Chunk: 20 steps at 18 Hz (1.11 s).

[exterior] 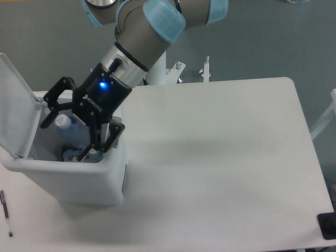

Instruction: Place the trash in the trash can

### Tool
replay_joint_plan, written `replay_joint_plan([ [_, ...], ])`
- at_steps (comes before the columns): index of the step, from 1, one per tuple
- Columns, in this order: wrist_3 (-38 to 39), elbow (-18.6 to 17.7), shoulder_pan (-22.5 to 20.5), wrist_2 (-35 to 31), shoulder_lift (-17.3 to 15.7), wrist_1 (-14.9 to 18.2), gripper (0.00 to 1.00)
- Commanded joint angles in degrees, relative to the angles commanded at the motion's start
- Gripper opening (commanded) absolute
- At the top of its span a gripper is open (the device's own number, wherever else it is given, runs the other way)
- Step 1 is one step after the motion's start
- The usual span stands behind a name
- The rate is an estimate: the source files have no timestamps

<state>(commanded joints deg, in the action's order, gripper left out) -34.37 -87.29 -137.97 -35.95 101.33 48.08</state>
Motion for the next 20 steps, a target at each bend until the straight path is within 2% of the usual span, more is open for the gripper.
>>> replay_joint_plan([
  [4, 0.7, 6.7, -3.2, 0.1, 3.8, 0.1, 1.0],
  [7, 0.4, 8.2, -4.2, -0.4, 5.4, 0.3, 1.0],
  [9, 0.4, 7.1, -6.1, -5.7, 5.3, 0.8, 1.0],
  [11, 0.4, 3.4, -8.3, -11.7, 4.2, 1.1, 1.0],
  [15, -0.4, -0.8, -12.2, -14.8, 4.1, 1.3, 1.0],
  [18, -2.7, -1.7, -12.5, -19.2, 4.1, 1.4, 1.0],
  [20, -6.7, -1.4, -12.5, -22.5, 5.3, 1.5, 1.0],
])
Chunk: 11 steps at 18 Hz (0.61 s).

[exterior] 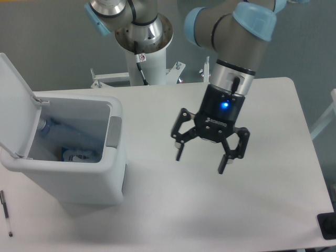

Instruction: Place the trash in the trash can

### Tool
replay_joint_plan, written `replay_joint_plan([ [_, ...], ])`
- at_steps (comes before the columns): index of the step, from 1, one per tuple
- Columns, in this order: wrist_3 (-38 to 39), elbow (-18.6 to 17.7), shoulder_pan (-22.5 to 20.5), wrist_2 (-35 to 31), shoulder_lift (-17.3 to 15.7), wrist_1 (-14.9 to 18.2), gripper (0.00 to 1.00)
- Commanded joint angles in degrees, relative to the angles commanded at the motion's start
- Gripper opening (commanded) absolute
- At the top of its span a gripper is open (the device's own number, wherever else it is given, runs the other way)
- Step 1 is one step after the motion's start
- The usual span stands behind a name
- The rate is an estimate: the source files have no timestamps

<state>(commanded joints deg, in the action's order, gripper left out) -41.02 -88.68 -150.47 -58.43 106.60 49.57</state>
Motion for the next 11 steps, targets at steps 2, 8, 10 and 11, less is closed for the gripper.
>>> replay_joint_plan([
  [2, -6.0, 0.4, -0.2, -4.0, 1.5, 0.1, 1.0],
  [8, -25.1, 1.7, -0.4, -17.2, 4.0, 5.8, 1.0],
  [10, -28.6, 3.3, -0.4, -19.7, 5.6, 7.4, 1.0],
  [11, -29.9, 4.1, -0.4, -21.7, 6.5, 8.2, 1.0],
])
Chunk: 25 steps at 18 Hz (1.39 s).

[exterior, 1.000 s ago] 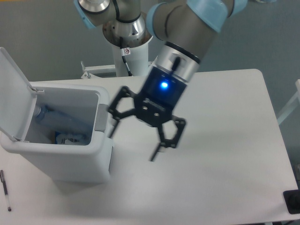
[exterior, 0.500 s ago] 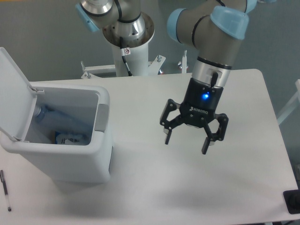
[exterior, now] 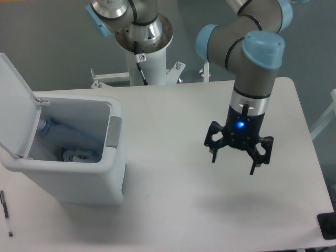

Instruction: Place the trash in the trash can

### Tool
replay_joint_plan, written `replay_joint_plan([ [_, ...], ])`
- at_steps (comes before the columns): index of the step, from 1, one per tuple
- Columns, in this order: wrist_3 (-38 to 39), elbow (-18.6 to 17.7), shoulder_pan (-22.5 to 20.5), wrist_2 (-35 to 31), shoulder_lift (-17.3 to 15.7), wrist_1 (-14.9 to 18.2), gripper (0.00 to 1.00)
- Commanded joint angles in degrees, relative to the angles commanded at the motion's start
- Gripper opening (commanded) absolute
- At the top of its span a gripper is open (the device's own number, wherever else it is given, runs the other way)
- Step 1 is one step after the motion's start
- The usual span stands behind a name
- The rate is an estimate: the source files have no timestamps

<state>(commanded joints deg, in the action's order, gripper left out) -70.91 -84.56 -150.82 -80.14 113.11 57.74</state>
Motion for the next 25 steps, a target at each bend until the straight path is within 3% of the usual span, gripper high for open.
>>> replay_joint_plan([
  [3, -3.4, 1.4, 0.1, -7.2, 1.5, 2.6, 1.0],
  [8, -6.3, 1.2, 0.4, -11.0, 1.4, 4.3, 1.0],
  [18, -6.3, -0.2, 1.6, -13.6, 0.9, 5.0, 1.0],
  [22, -6.3, -0.1, 1.5, -14.1, 0.0, 9.4, 1.0],
  [25, -6.3, -0.1, 1.4, -14.0, 0.0, 9.7, 1.0],
])
